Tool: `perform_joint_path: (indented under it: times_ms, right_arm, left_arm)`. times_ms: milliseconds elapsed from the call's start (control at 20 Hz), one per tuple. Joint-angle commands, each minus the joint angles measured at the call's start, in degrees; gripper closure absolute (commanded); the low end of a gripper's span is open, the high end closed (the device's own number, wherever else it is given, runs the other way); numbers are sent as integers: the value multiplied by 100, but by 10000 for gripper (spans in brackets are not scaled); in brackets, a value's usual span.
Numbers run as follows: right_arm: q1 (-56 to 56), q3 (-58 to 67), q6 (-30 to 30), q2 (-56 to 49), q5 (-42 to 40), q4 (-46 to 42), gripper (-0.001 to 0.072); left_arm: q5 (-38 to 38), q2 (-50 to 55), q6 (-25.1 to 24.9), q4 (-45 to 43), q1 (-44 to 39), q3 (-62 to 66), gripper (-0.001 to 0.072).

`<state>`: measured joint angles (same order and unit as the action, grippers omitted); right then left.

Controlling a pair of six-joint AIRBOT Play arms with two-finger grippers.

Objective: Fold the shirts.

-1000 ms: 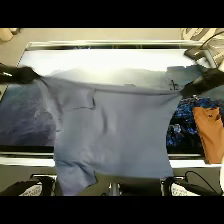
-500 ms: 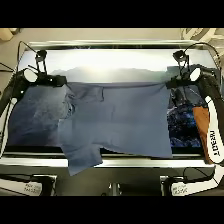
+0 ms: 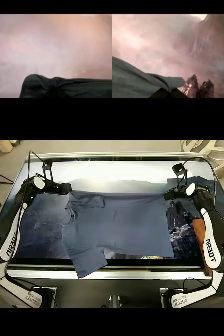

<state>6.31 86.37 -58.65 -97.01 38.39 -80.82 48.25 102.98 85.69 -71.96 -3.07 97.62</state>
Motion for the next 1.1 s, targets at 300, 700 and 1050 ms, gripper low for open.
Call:
perform_joint_path:
  times_ms: [300, 700, 1050]
  right_arm:
    - [2, -81, 254, 378, 3150, -636, 694]
    - [-2, -90, 282, -92, 3832, 50, 259]
    - [1113, -452, 262, 748, 5536, -98, 218]
  left_arm:
    - [3279, -485, -321, -431, 127, -286, 680]
    - [3292, -315, -66, 201, 120, -1012, 368]
    - [3932, -1589, -179, 323, 815, -1823, 296]
